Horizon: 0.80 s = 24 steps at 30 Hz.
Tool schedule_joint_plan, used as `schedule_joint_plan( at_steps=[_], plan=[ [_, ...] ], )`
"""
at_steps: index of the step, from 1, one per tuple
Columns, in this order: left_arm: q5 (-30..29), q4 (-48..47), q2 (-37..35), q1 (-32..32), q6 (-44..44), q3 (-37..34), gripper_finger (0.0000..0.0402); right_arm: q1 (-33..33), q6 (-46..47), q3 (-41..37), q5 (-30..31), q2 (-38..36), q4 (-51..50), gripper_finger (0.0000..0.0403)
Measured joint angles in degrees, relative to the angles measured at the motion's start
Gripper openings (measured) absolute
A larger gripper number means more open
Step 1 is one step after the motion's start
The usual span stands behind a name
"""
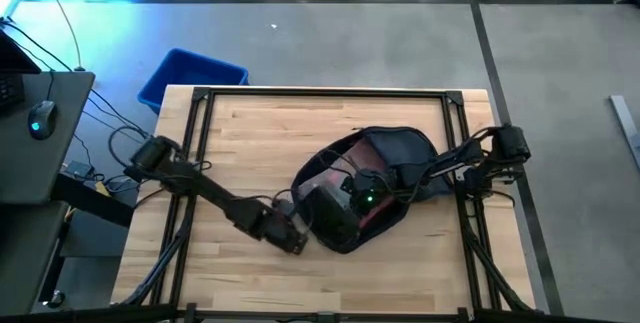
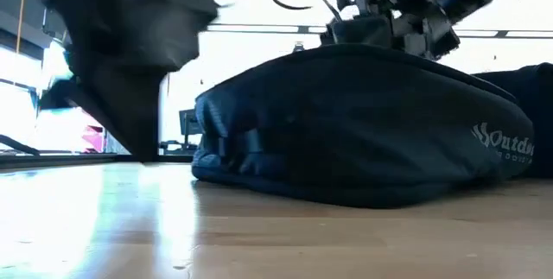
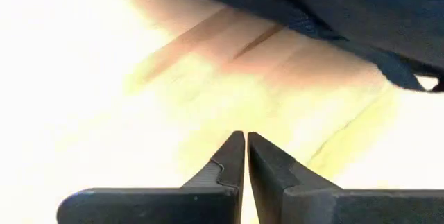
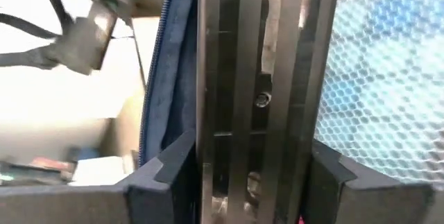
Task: Unpack backpack
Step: Remove the black medicine organizer from the blue backpack
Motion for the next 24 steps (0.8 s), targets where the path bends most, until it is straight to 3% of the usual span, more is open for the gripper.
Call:
schedule_joint_plan(
  at_steps=[7, 12, 17, 24],
  plan=[
    [-4.6, -6.4, -9.4, -2.8, -2.4, 0.0, 0.0000, -0.3, -11.0, 16.0, 4.2, 0.0, -28.5, 0.0158],
    [-15.3, -6.7, -12.4, -1.0, -2.3, 2.5, 0.0000, -1.2, -15.9, 25.1, 7.5, 0.0, -44.6, 0.0158],
    [-21.9, -3.5, -12.5, 3.7, 5.0, 4.6, 0.0000, -1.7, -18.1, 32.8, 12.8, 0.0, -62.9, 0.0158],
    [-20.6, 6.7, -11.0, 12.3, 21.4, 4.6, 0.0000, -2.8, -19.4, 44.7, 21.1, -0.1, -89.6, 0.0158]
  ],
)
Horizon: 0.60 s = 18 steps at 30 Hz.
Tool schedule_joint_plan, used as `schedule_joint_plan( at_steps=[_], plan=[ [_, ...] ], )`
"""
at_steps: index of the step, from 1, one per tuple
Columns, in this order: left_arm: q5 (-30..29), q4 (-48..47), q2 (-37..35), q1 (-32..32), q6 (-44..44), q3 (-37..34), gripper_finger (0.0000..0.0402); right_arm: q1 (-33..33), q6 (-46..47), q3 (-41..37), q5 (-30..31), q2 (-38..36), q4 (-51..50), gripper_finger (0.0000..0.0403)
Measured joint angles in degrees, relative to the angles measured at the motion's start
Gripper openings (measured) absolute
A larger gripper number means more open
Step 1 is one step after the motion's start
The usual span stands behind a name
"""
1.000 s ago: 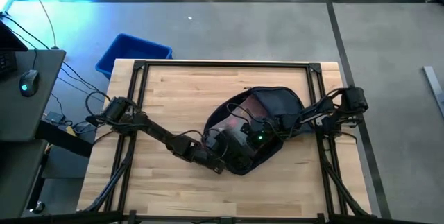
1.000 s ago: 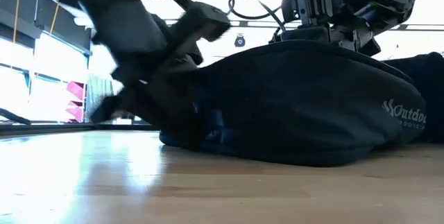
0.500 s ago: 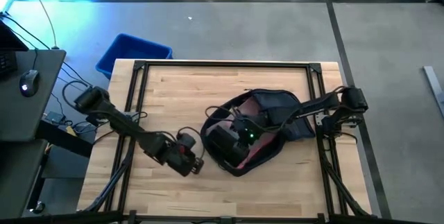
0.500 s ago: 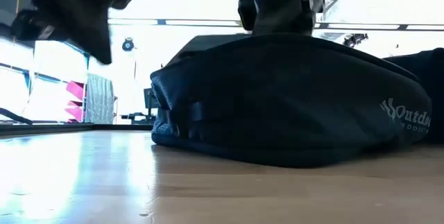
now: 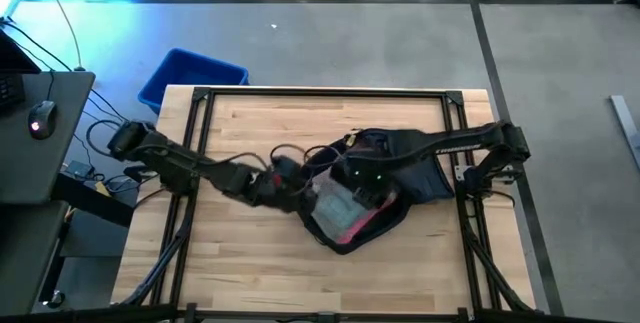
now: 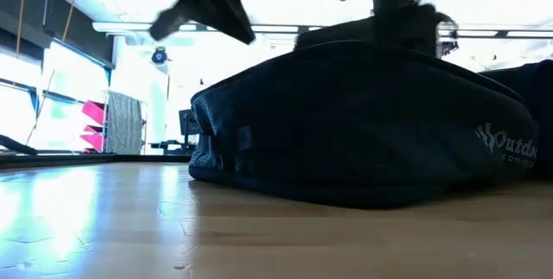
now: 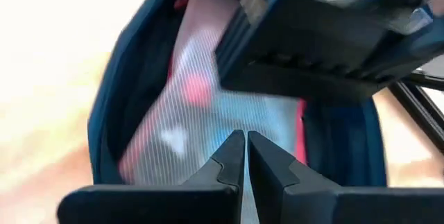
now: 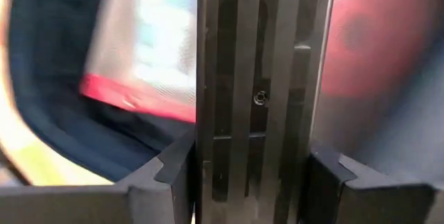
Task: Unpack backpack
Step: Remove the black medicine organizer from the blue backpack
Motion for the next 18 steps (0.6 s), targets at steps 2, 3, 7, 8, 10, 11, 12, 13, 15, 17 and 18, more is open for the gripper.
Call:
schedule_joint_plan(
  at_steps=[2, 3, 7, 8, 10, 11, 12, 13, 15, 17, 18],
  plan=[
    [2.0, 2.9, 1.2, 2.4, 4.2, 0.0, 0.0000, -1.0, -0.3, 3.0, 2.7, -0.2, -7.3, 0.0158],
    [3.3, 4.4, 2.0, 3.6, 6.1, 0.0, 0.0000, -1.6, -0.3, 4.0, 4.0, -0.6, -9.9, 0.0158],
    [7.8, 7.5, 6.1, 8.0, 11.4, 0.0, 0.0000, -4.4, -0.2, 4.4, 5.1, -5.3, -11.8, 0.0158],
    [8.7, 7.8, 7.2, 9.0, 12.2, 0.0, 0.0000, -5.2, 0.1, 3.8, 5.0, -6.8, -11.8, 0.0158],
    [10.2, 7.2, 9.5, 11.0, 13.5, 0.0, 0.0000, -7.0, 1.4, 2.1, 5.0, -10.3, -12.0, 0.0158],
    [11.1, 6.6, 10.6, 11.9, 14.2, 0.0, 0.0000, -8.0, 2.0, 1.2, 5.0, -11.8, -12.2, 0.0158],
    [12.0, 5.8, 11.6, 12.8, 15.1, 0.0, 0.0000, -9.2, 2.9, 0.6, 5.0, -13.4, -12.3, 0.0158],
    [12.5, 4.6, 12.5, 13.6, 15.6, 0.0, 0.0000, -10.4, 3.1, 0.0, 5.1, -14.8, -12.2, 0.0158],
    [12.3, -0.1, 13.6, 15.1, 15.8, 0.0, 0.0000, -12.8, 4.2, -1.0, 5.3, -17.1, -12.1, 0.0158],
    [10.5, -6.5, 14.2, 16.3, 15.7, 0.0, 0.0000, -15.3, 4.2, -2.3, 5.4, -18.7, -12.2, 0.0158],
    [9.5, -10.5, 14.2, 16.9, 15.7, -0.1, 0.0000, -16.6, 4.0, -3.0, 5.3, -19.2, -12.2, 0.0158]
  ],
)
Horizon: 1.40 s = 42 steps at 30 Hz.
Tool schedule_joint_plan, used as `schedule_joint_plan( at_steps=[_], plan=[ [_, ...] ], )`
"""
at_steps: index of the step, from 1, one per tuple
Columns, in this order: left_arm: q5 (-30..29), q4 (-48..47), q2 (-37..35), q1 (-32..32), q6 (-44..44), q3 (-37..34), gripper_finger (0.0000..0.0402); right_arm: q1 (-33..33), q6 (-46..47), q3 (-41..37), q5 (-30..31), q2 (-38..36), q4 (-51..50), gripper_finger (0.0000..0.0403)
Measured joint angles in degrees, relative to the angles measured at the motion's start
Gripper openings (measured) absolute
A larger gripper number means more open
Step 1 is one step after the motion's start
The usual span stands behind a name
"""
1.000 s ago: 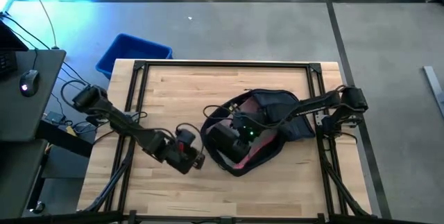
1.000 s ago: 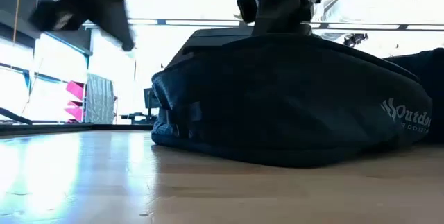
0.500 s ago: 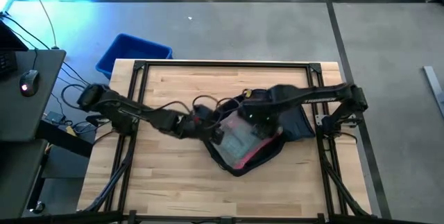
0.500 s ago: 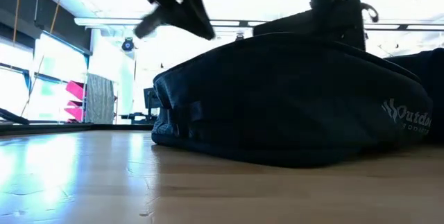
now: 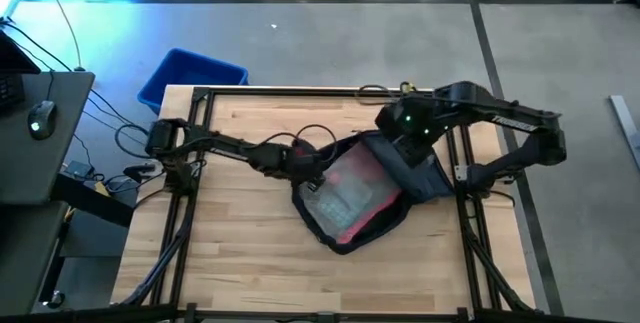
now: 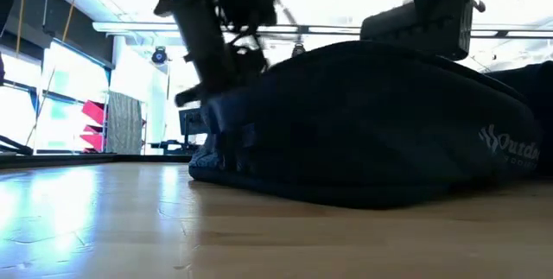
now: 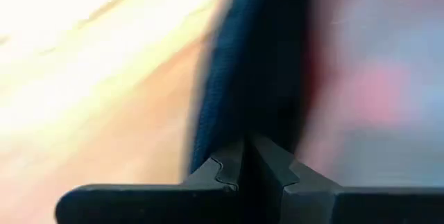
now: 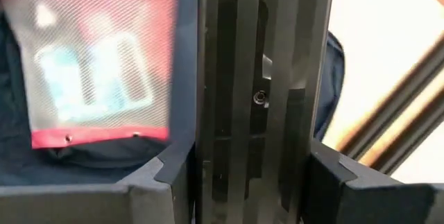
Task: Unpack backpack
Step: Remove the black medicine organizer from the blue backpack
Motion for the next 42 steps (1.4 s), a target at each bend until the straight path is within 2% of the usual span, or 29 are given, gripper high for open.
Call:
schedule_joint_plan(
  at_steps=[6, 11, 15, 20, 26, 32, 42],
  plan=[
    [-1.9, -17.8, -0.7, 1.5, 0.7, -5.1, 0.0000, -6.4, -5.3, -4.8, -1.6, -0.5, 0.0, 0.0158],
    [1.2, -23.4, -4.4, -2.7, -3.8, -12.4, 0.0000, -10.5, -9.0, -9.2, -1.6, -0.3, 3.4, 0.0158],
    [4.8, -23.5, -9.3, -9.2, -11.3, -15.9, 0.0000, -13.5, -11.3, -14.2, -2.6, 0.1, 8.6, 0.0158],
    [9.0, -22.7, -13.4, -17.8, -22.1, -16.0, 0.0000, -16.5, -11.7, -20.3, -6.0, 2.7, 14.3, 0.0158],
    [10.3, -19.7, -13.9, -26.0, -34.4, -14.5, 0.0000, -18.4, -11.1, -22.8, -1.8, 6.4, 17.9, 0.0158],
    [10.0, -14.3, -13.8, -30.2, -42.1, -13.9, 0.0000, -22.3, -10.7, -24.5, -2.4, 7.8, 27.2, 0.0158],
    [9.8, -12.9, -13.8, -32.6, -45.7, -13.6, 0.0000, -27.3, -14.8, -24.5, -1.2, 11.8, 28.8, 0.0158]
  ],
)
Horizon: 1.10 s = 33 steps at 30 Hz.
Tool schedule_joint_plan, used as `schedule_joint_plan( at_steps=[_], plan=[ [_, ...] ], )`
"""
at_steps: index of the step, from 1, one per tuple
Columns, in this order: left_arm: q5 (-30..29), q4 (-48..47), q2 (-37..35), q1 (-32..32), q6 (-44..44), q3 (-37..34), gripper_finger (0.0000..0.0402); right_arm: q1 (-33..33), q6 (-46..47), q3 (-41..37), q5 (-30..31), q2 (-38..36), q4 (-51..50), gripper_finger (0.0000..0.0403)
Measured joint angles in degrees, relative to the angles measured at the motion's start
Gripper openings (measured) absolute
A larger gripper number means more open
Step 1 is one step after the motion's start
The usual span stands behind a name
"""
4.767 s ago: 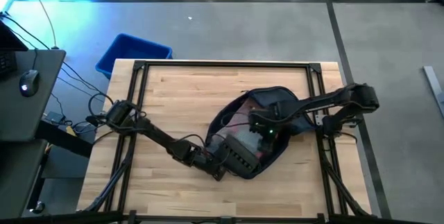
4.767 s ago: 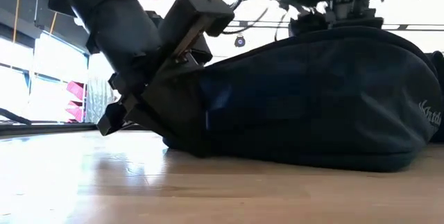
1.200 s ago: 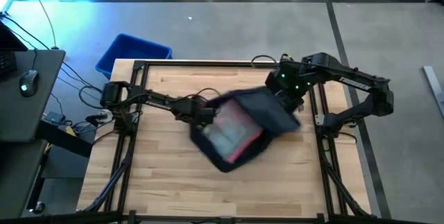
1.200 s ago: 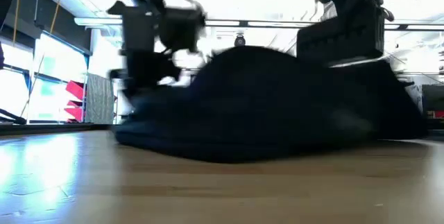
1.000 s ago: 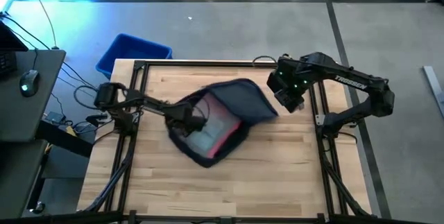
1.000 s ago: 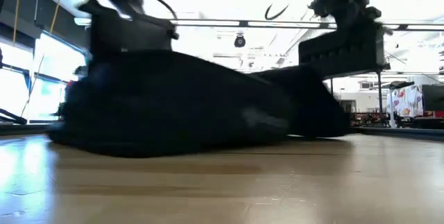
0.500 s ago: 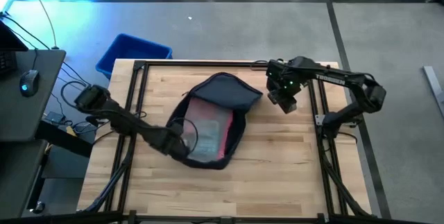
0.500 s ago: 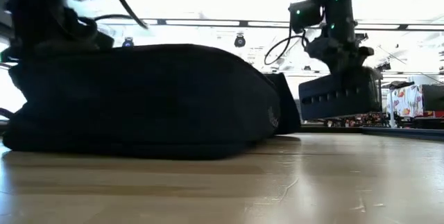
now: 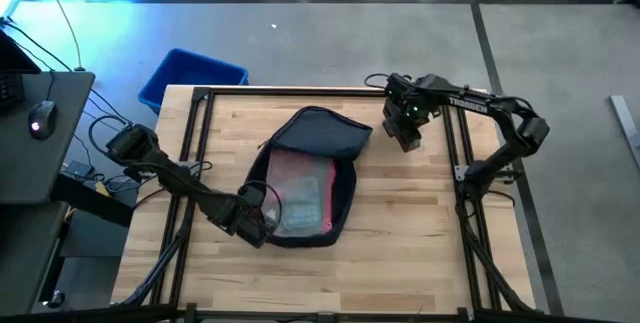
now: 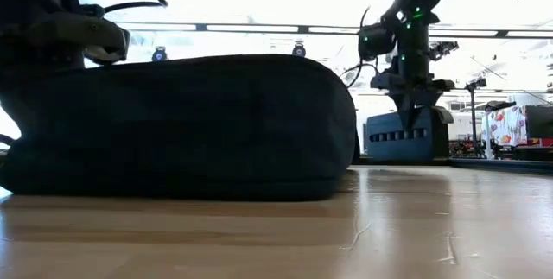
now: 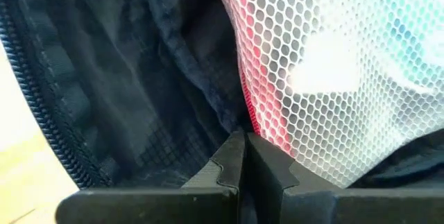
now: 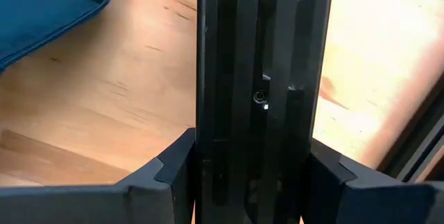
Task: Unpack backpack
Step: Remove the black medicine organizer from the blue backpack, then remove the transparent pink zip bag from the blue backpack
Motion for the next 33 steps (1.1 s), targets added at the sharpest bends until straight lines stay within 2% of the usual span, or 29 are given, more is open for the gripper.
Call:
schedule_joint_plan(
  at_steps=[9, 13, 18, 24, 29, 33],
  plan=[
    [-2.0, -0.4, 0.0, -1.4, -0.5, 3.7, 0.0000, 0.0, -1.7, 0.2, 0.2, 4.4, -0.2, 0.0160],
    [-3.0, -2.0, 0.0, -1.9, -0.6, 5.8, 0.0000, 0.1, -4.0, 0.0, 0.1, 4.0, -0.4, 0.0204],
    [-3.4, -5.2, 0.0, -2.3, -0.6, 8.2, 0.0000, 0.2, -5.3, 0.0, 0.0, 0.1, -2.0, 0.0257],
    [-3.7, -6.0, 0.0, -2.8, -0.5, 9.5, 0.0000, 1.6, -5.1, 0.1, 3.4, -7.2, -3.6, 0.0268],
    [-4.3, -6.0, 0.0, -3.2, 0.0, 10.1, 0.0000, 6.8, -5.2, 0.2, 3.2, -15.2, -6.0, 0.0269],
    [-1.8, -5.6, 0.0, -3.3, 0.6, 10.1, 0.0000, 17.9, -3.3, 0.2, -4.1, -19.3, -3.6, 0.0270]
  ],
)
